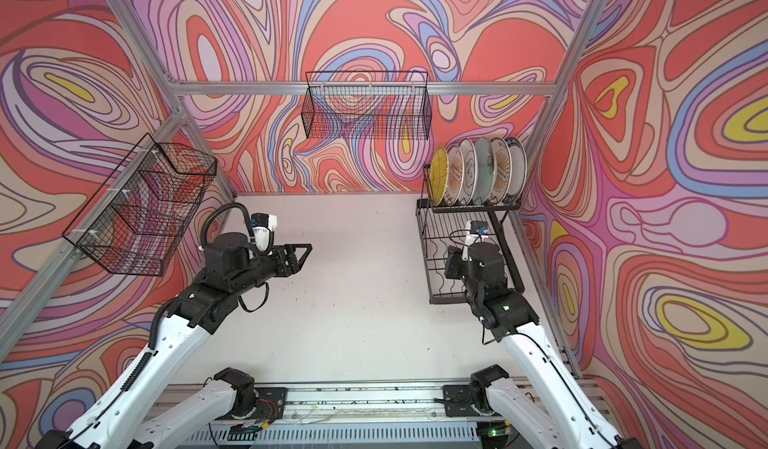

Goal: Load plates into a dish rack
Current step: Reset both arms

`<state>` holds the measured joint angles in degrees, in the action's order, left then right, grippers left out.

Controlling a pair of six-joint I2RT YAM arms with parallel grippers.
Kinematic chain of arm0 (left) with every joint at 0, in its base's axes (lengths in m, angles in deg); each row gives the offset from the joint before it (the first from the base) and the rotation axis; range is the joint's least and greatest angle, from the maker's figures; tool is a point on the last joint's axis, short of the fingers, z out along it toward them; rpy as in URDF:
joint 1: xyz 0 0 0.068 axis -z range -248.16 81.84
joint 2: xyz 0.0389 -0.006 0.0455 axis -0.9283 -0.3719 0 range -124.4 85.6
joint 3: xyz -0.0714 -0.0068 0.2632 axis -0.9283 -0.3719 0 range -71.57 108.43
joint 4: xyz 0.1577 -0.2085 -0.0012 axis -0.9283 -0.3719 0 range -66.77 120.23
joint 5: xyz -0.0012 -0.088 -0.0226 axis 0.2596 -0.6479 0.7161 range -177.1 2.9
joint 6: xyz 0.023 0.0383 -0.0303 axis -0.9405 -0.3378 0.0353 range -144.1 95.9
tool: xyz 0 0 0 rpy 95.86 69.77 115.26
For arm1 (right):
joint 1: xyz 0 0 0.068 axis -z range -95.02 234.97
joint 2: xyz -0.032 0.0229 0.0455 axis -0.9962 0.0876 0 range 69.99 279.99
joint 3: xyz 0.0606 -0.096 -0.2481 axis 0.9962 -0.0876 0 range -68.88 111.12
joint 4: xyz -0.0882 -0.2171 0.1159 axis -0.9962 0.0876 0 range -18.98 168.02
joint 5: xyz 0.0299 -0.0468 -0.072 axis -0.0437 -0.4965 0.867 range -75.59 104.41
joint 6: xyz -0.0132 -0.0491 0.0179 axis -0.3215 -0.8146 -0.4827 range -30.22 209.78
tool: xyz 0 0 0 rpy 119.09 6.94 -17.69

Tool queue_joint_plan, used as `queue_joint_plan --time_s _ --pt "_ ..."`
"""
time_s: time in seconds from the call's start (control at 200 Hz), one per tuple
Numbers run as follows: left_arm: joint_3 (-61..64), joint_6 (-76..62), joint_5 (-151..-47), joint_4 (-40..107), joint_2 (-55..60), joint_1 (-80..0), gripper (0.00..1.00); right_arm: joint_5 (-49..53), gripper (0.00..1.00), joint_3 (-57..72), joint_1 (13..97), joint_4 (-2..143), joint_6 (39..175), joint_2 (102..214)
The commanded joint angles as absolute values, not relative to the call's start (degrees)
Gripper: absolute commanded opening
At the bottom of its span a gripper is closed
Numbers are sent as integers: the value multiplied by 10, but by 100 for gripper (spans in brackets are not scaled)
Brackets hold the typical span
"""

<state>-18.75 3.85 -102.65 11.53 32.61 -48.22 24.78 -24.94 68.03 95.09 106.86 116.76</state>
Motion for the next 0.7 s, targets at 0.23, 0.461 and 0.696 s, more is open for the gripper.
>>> queue_joint_plan --time_s 0.23,0.461,0.696 --pt "-182 6 -1005 89 287 -482 86 249 48 -304 682 969 1120 1126" --pt "-170 17 -965 8 240 -483 100 274 98 -288 682 985 1133 1133" --pt "-155 14 -826 -43 243 -486 100 307 98 -261 682 998 1151 1189"
